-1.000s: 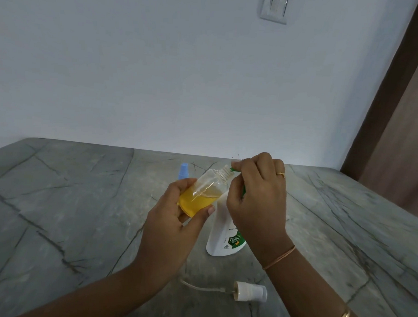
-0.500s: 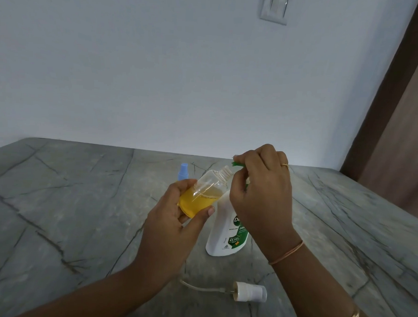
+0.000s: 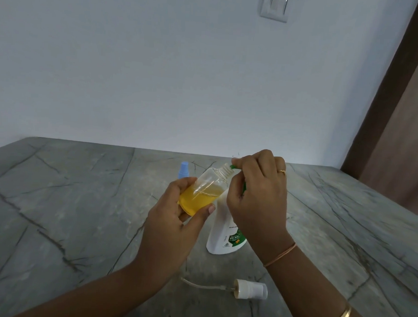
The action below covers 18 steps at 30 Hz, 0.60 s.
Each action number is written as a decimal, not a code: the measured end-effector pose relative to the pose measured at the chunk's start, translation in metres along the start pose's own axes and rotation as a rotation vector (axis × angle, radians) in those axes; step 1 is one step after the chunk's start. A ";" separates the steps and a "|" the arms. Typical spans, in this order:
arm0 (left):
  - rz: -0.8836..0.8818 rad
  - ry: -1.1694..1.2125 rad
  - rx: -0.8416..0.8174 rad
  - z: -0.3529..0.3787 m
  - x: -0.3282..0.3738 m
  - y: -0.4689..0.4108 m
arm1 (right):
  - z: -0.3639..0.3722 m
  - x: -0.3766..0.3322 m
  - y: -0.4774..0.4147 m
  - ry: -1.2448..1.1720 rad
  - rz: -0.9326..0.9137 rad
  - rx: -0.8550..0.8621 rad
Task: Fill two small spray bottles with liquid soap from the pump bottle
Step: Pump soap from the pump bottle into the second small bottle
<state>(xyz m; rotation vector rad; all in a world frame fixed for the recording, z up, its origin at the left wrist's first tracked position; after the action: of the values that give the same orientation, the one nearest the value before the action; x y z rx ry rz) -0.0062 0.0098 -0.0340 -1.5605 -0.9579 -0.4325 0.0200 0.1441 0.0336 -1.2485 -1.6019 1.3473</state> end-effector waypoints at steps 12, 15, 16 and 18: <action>0.002 0.022 0.002 0.000 0.001 -0.001 | 0.000 0.004 -0.008 0.034 -0.009 -0.028; 0.002 0.025 0.008 0.000 0.000 -0.002 | -0.001 0.002 -0.005 0.026 -0.010 0.006; 0.002 0.024 0.008 0.000 -0.001 -0.003 | -0.001 0.001 -0.004 0.023 -0.012 0.012; 0.002 0.022 0.008 0.000 -0.001 -0.003 | 0.000 0.000 0.000 0.023 -0.014 0.016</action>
<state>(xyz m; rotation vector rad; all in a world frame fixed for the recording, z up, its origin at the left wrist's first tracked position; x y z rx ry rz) -0.0090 0.0091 -0.0331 -1.5464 -0.9399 -0.4431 0.0198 0.1442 0.0340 -1.2369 -1.5776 1.3299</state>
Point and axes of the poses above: each hand's wrist, its own y-axis away from the middle knuckle, its own z-axis out of the palm, x = y × z, the point moved 7 cm from there along -y, towards the middle knuckle, and after that the axes turned 3 degrees about x, right-handed, at the moved point
